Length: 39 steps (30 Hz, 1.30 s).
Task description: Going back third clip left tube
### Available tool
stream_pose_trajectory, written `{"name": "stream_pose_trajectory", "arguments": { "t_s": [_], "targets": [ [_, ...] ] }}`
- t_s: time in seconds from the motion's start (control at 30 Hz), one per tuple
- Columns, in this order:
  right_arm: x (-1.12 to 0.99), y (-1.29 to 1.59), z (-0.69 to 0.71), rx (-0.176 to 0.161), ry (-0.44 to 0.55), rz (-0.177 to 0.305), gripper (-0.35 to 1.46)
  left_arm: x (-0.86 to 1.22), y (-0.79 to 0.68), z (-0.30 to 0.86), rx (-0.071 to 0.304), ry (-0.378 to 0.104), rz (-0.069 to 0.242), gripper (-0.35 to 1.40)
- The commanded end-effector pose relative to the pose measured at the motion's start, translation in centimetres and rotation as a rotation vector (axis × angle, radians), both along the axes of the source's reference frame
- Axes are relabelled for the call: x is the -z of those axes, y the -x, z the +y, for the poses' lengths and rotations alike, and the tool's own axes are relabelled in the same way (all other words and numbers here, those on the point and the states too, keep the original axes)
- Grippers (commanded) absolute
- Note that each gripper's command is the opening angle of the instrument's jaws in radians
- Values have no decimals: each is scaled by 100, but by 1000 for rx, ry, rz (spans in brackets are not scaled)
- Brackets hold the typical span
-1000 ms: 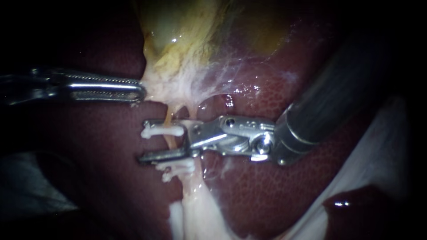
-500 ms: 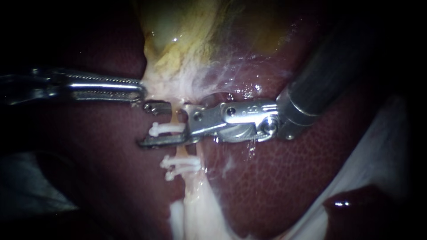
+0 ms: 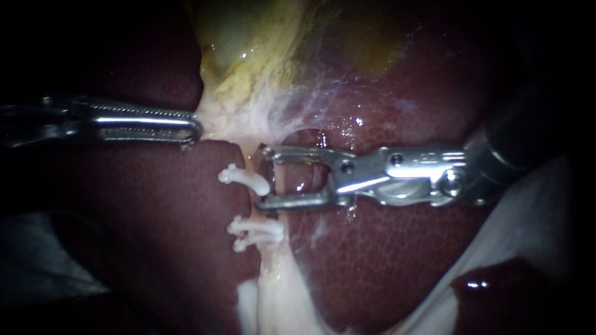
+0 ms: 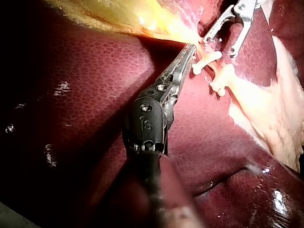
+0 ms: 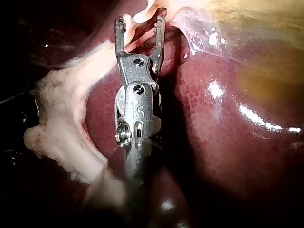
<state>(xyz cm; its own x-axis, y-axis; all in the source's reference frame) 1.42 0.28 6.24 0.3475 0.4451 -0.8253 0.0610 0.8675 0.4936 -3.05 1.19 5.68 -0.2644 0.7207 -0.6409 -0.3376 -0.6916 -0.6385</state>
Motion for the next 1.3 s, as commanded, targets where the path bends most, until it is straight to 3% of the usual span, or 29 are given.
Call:
{"name": "stream_pose_trajectory", "arguments": {
  "t_s": [0.03,0.23,0.4,0.53,0.7,1.07,1.3],
  "targets": [
    [4,6,-1,9,-1,-2,50,0,0,0,0,0,0,-35],
    [39,40,-6,78,30,-27,50,0,-1,0,-1,0,-1,-35],
    [72,60,-2,99,62,-40,50,0,-1,0,-1,0,-1,-35],
    [87,72,3,93,80,-47,50,0,-1,0,-1,0,-1,-35],
    [91,85,14,85,107,-60,50,0,-1,0,-1,0,-1,-35],
    [94,99,20,77,137,-74,50,-4,3,-1,1,2,1,-35],
    [95,104,22,77,140,-75,50,-27,9,3,4,10,1,-35]
  ]
}}
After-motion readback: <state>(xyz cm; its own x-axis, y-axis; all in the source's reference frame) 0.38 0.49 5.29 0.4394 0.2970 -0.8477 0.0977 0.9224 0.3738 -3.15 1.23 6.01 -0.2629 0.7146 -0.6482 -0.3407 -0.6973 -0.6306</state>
